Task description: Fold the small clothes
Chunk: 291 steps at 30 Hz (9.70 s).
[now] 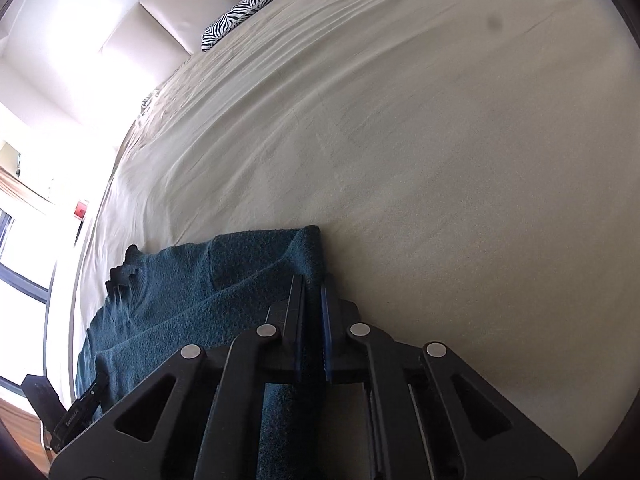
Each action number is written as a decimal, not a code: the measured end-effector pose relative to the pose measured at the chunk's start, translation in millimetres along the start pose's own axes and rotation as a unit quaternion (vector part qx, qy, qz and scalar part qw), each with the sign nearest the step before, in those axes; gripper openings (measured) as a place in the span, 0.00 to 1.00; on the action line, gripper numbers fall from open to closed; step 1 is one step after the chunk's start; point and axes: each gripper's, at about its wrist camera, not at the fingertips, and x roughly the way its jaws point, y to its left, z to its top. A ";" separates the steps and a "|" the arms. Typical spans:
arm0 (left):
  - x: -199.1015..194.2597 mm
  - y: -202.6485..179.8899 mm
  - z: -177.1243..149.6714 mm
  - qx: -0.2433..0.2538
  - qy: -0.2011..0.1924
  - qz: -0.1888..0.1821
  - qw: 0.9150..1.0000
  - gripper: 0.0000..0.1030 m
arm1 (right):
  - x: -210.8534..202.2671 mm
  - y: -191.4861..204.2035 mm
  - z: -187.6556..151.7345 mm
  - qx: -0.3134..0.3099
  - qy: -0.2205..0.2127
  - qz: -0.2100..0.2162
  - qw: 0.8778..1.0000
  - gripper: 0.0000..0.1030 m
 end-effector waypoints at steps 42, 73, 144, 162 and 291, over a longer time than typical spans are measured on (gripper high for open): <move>-136.6 57.1 -21.2 -0.087 -0.071 -0.002 0.994 0.68 | -126.3 53.5 -104.3 -0.131 -0.105 -0.078 0.983 0.31; -279.6 350.1 -78.3 -0.514 -0.243 0.044 0.822 0.14 | -176.2 170.4 -256.5 -0.098 -0.073 0.077 0.990 0.82; -193.3 71.9 -36.1 0.015 -0.102 0.105 0.989 0.77 | 44.1 214.3 -142.0 -0.136 0.127 0.050 0.981 0.17; -133.9 105.0 27.7 -0.056 -0.038 0.087 0.994 0.57 | -2.5 188.3 -92.6 -0.185 0.073 0.000 0.980 0.07; -276.8 60.8 -238.5 -0.032 0.155 0.032 0.987 0.52 | -265.9 -76.5 -304.2 -0.051 0.114 -0.030 0.992 0.50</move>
